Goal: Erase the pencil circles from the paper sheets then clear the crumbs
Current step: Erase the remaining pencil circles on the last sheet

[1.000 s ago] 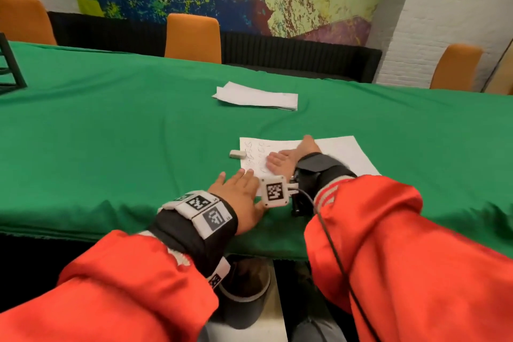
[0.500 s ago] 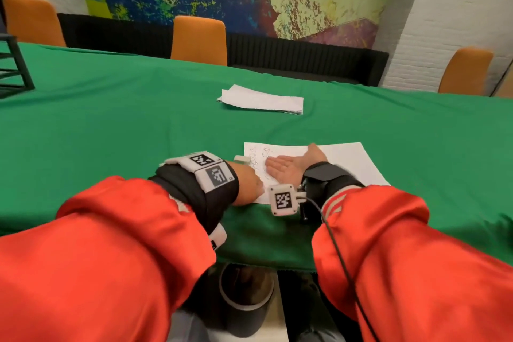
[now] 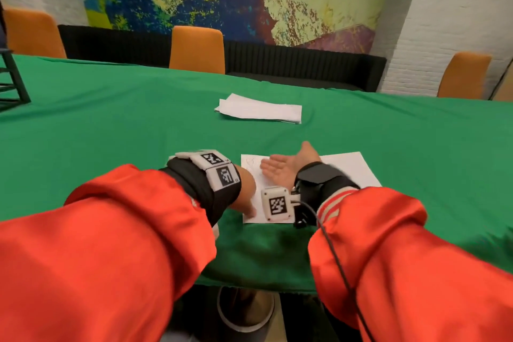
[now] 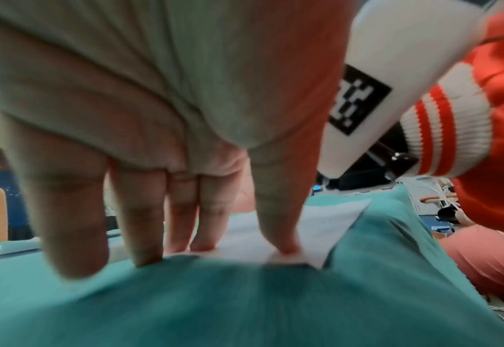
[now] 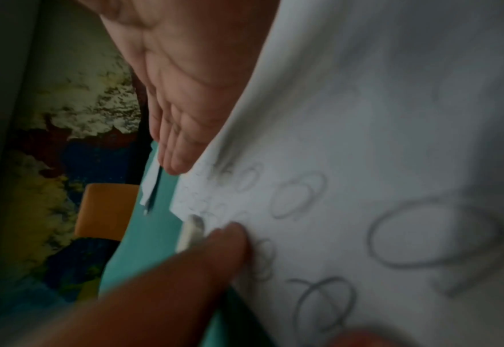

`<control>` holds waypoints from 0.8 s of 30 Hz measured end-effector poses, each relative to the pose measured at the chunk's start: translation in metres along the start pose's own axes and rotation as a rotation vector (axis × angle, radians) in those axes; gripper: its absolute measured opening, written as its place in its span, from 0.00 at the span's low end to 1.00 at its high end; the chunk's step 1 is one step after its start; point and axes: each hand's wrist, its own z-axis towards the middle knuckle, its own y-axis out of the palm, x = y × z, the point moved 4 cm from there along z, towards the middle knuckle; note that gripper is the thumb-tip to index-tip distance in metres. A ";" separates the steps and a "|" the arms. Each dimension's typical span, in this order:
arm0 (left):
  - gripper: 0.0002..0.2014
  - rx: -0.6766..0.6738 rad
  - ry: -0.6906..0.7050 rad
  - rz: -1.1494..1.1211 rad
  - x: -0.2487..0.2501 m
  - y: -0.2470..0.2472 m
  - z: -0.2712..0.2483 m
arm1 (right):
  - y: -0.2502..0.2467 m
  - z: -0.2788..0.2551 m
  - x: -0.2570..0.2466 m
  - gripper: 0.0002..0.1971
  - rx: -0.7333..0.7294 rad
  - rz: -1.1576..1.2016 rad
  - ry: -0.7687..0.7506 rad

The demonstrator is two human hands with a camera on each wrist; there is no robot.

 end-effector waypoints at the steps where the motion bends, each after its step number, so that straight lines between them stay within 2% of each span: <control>1: 0.25 -0.027 0.004 0.017 0.002 -0.001 -0.001 | -0.003 0.005 0.004 0.43 0.008 -0.006 0.017; 4: 0.28 -0.052 0.037 0.032 -0.001 -0.003 0.000 | -0.026 0.014 -0.009 0.42 0.076 0.047 0.007; 8: 0.26 -0.078 0.029 -0.001 -0.005 -0.005 0.006 | -0.052 0.020 -0.048 0.38 0.271 0.071 -0.136; 9: 0.25 -0.081 0.024 0.001 -0.004 -0.006 0.007 | -0.048 0.020 -0.051 0.39 0.250 0.072 -0.150; 11: 0.21 -0.075 0.020 0.028 -0.002 -0.008 0.010 | -0.024 0.021 -0.043 0.41 0.108 0.050 -0.119; 13: 0.23 -0.052 0.008 0.064 0.000 -0.008 0.010 | 0.002 0.021 -0.023 0.44 -0.018 -0.035 -0.054; 15: 0.24 -0.033 0.012 0.098 0.002 -0.006 0.008 | 0.010 0.028 -0.003 0.46 -0.047 -0.104 0.016; 17: 0.24 -0.037 0.022 0.101 0.002 -0.005 0.008 | 0.001 0.038 -0.002 0.46 -0.009 -0.062 0.030; 21: 0.21 -0.082 0.044 0.048 -0.003 -0.005 0.009 | -0.034 0.046 -0.045 0.43 0.235 0.041 -0.094; 22: 0.20 -0.086 0.044 0.036 -0.003 -0.005 0.010 | -0.038 0.046 -0.054 0.42 0.260 0.053 -0.110; 24: 0.23 -0.078 0.035 0.005 -0.004 -0.005 0.011 | -0.035 0.045 -0.061 0.42 0.200 0.092 -0.104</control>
